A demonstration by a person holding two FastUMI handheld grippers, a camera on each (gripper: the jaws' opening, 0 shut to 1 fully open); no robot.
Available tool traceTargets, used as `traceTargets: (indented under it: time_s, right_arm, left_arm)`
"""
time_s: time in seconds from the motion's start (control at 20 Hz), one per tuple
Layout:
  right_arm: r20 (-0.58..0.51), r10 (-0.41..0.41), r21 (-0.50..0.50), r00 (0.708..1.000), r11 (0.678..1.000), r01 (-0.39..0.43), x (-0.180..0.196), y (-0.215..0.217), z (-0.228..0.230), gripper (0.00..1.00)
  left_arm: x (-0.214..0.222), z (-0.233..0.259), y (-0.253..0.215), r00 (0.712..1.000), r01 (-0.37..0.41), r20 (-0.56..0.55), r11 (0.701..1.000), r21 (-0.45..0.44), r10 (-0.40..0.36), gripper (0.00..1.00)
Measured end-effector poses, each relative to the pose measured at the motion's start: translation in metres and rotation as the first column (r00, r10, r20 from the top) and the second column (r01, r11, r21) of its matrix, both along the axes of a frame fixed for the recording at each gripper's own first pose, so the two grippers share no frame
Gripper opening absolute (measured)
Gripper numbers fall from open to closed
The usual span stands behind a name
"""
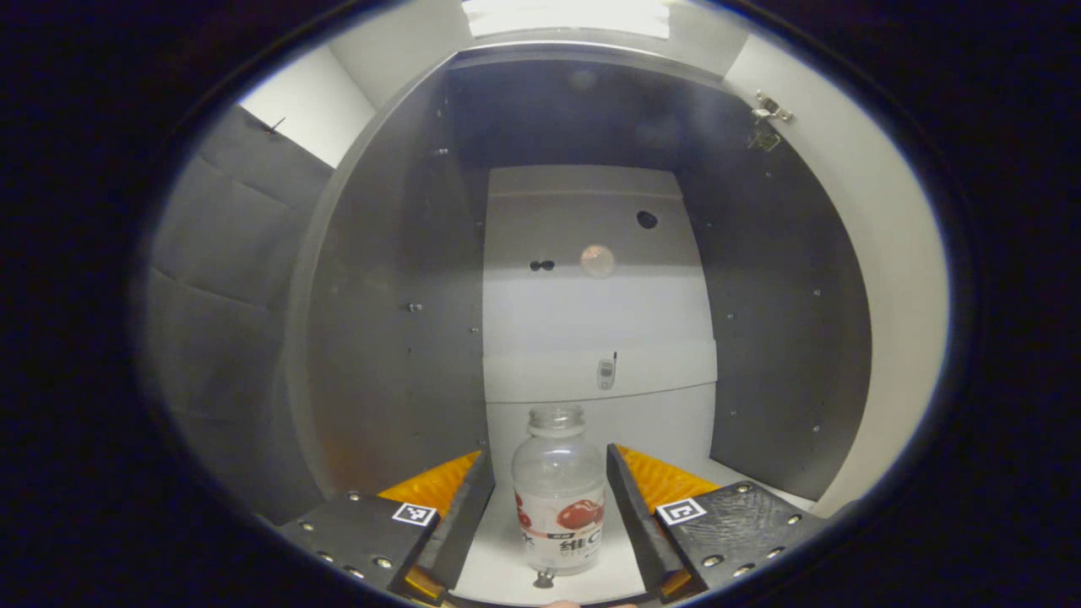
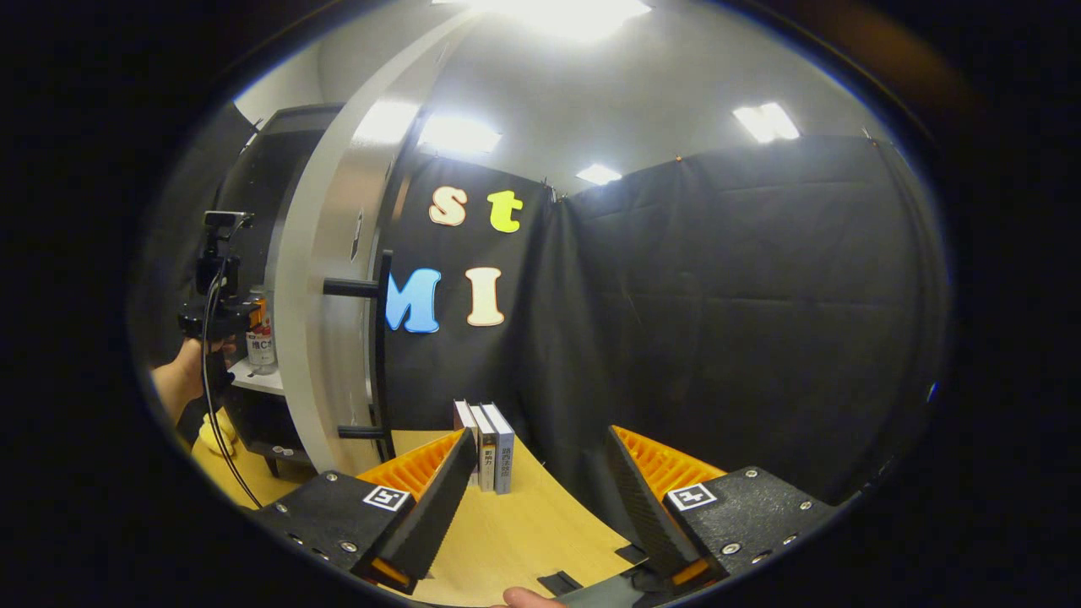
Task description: Open the cabinet door with the right hand, grasp the bottle in the cabinet with the left hand and place it on the coaster, then close the cabinet door with the right hand.
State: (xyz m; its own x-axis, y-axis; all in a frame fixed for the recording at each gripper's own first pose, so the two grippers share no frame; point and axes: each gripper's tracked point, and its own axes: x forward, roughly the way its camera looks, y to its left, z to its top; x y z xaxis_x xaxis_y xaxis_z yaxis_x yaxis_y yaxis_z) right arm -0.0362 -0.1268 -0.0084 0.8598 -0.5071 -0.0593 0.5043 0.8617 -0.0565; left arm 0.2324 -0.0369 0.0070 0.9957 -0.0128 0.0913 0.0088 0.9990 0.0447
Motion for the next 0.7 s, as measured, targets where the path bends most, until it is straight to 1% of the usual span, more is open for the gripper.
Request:
traceTargets:
  time_s: [0.1,0.2,0.3,0.35,0.45,0.5,0.55,0.65,0.7]
  right_arm:
    - [-0.006,0.002,-0.011,1.0,1.0,-0.002,0.007,0.005,0.001,0.95]
    - [-0.027,0.011,-0.019,1.0,1.0,-0.012,0.011,0.014,-0.002,0.95]
    - [-0.035,-0.002,-0.042,0.999,0.999,0.001,0.011,0.016,-0.002,0.93]
    - [-0.037,-0.011,-0.04,0.999,0.999,0.01,0.01,0.014,-0.002,0.89]
    - [-0.033,-0.024,-0.011,0.999,1.0,0.024,0.007,0.015,-0.004,0.9]
    - [-0.032,-0.037,0.001,0.999,0.999,0.037,0.003,0.013,-0.005,0.9]
    - [-0.029,-0.048,0.008,0.998,0.999,0.048,0.001,0.012,-0.005,0.91]
    - [-0.023,-0.055,0.01,0.998,0.998,0.056,0.002,0.011,-0.005,0.92]
    - [-0.017,-0.051,0.01,0.999,0.999,0.051,0.006,0.01,-0.006,0.92]
  left_arm:
    - [0.007,-0.003,-0.003,1.0,0.014,0.001,1.0,0.0,-0.014,0.79]
    - [0.012,-0.008,-0.002,1.0,0.012,-0.002,1.0,0.003,-0.012,0.78]
    - [0.017,-0.016,-0.001,1.0,0.016,-0.015,1.0,0.018,-0.016,0.78]
    - [0.019,-0.019,-0.001,1.0,0.021,-0.018,1.0,0.02,-0.02,0.79]
    - [0.025,-0.025,-0.003,0.999,0.033,-0.027,0.999,0.012,-0.032,0.78]
    - [0.027,-0.026,-0.001,0.999,0.023,-0.029,1.0,0.007,-0.023,0.84]
    - [0.028,-0.027,0.0,0.999,0.018,-0.032,1.0,0.001,-0.018,0.77]
    - [0.025,-0.026,0.002,1.0,0.006,-0.026,1.0,-0.019,-0.006,0.77]
    - [0.022,-0.022,0.005,1.0,-0.003,-0.017,1.0,-0.03,0.002,0.7]
